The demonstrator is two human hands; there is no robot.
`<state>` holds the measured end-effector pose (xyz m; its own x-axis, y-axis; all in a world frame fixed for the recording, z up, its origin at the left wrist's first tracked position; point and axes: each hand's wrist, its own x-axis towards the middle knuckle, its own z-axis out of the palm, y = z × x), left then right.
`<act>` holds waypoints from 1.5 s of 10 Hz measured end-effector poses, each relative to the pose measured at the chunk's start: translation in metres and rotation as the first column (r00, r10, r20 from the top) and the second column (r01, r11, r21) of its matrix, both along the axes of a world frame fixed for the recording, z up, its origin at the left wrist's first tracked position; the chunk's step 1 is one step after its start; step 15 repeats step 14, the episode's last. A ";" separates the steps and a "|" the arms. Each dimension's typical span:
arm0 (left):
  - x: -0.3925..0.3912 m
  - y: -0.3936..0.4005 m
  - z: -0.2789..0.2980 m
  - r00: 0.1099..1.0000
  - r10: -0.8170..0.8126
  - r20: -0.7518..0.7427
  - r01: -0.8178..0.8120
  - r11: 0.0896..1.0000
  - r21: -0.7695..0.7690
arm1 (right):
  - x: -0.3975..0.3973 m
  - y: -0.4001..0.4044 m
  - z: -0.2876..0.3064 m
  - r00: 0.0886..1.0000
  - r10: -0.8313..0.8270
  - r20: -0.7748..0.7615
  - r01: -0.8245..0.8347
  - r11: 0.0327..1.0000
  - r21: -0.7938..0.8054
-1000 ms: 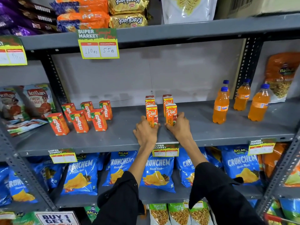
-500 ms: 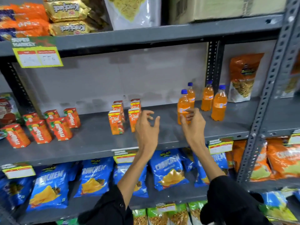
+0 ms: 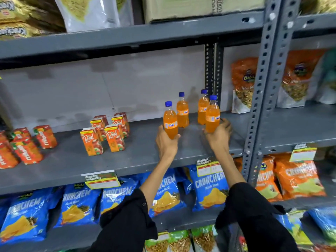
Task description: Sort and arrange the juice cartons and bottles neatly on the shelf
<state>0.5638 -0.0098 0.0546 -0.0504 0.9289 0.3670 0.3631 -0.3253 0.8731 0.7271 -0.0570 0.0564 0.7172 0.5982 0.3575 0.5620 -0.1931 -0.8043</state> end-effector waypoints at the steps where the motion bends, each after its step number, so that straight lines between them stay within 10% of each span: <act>1: 0.004 0.003 0.000 0.999 -0.032 0.035 0.034 0.998 -0.044 | 0.016 0.006 0.002 0.989 0.146 -0.031 -0.146 0.989 0.006; 10: 0.061 -0.003 -0.008 0.997 -0.069 0.036 0.070 0.997 -0.014 | 0.045 0.004 -0.005 0.927 0.343 -0.154 -0.346 0.938 0.008; 15: -0.007 -0.035 -0.011 0.962 -0.190 -0.195 0.220 0.964 0.151 | -0.035 -0.061 -0.022 0.941 0.209 0.266 -0.251 0.958 0.137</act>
